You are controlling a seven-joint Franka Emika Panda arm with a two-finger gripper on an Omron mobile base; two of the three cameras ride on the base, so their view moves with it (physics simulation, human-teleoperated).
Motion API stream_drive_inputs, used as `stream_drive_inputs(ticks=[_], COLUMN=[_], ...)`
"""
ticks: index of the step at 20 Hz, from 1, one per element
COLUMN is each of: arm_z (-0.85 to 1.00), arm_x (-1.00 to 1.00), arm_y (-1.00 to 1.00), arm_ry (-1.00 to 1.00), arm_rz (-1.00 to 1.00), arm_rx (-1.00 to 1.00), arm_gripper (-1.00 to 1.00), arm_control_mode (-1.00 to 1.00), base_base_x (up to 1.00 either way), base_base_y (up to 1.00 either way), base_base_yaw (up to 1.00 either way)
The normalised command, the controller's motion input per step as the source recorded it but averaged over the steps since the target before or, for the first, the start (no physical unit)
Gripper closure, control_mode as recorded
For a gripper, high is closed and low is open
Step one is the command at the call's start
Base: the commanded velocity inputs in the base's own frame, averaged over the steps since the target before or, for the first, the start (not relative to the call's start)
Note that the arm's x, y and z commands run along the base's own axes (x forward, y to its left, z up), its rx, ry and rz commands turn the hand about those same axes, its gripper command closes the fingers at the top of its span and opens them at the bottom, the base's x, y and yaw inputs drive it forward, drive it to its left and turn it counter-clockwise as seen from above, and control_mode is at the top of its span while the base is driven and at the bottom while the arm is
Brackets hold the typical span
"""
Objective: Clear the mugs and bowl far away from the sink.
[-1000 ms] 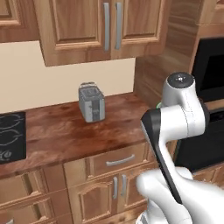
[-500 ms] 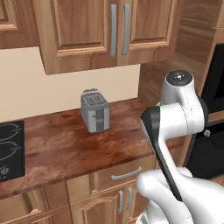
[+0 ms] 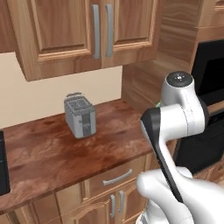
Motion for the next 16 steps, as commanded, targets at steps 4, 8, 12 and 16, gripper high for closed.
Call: stream_drive_inputs(ticks=[4, 8, 12, 16], arm_z=[0.0, -0.19, -0.47, -0.44], arm_x=[0.0, 0.11, 0.15, 0.03], arm_y=[0.0, 0.13, 0.15, 0.14], arm_ry=[0.0, 0.0, 0.0, 0.0], arm_rz=[0.0, -0.01, 0.0, 0.0], arm_rx=[0.0, 0.0, 0.0, 0.0], arm_gripper=[1.0, 1.0, 1.0, 1.0], arm_control_mode=[1.0, -1.0, -1.0, -1.0], base_base_x=[0.32, 0.12, 0.0, 0.0], base_base_y=[0.25, 0.16, 0.0, 0.0], base_base_yaw=[-0.16, -0.04, 0.0, 0.0])
